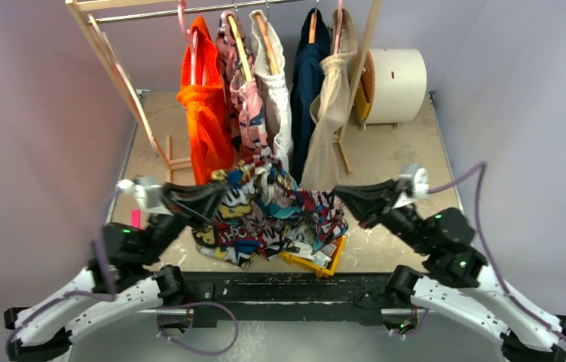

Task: Place the shorts on the hanger
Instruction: Adjust the shorts at the center of the board.

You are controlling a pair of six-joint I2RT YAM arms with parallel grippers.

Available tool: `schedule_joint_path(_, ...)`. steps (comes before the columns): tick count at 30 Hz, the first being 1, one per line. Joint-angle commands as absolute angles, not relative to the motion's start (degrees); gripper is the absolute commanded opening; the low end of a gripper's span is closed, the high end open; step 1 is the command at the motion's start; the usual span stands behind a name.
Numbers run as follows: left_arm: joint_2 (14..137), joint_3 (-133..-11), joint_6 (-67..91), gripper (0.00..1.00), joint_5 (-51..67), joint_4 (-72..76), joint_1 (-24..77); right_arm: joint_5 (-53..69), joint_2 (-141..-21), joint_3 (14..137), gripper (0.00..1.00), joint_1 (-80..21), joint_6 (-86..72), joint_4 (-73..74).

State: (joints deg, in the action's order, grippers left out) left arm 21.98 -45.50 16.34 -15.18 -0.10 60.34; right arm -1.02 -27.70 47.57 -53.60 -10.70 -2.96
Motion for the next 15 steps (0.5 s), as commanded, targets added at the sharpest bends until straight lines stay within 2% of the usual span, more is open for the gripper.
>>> schedule_joint_path(1,18.35,-27.57,20.69,0.00,-15.76,7.48,60.11,-5.62,-23.15,34.66,0.00,-53.52,-15.43,-6.14)
schedule_joint_path(5,15.60,-18.60,26.08,0.00,-17.08,13.63,60.11,-8.65,-19.98,32.03,0.00,-53.48,-18.91,-5.51)
schedule_joint_path(10,16.38,-17.37,30.75,0.01,-17.08,11.45,60.06,-7.94,-21.43,33.01,0.00,-53.51,-21.82,-0.96)
schedule_joint_path(15,15.80,-19.06,39.01,0.21,-16.74,-0.50,60.10,-5.62,-23.77,37.13,0.00,-53.52,-25.88,7.54)
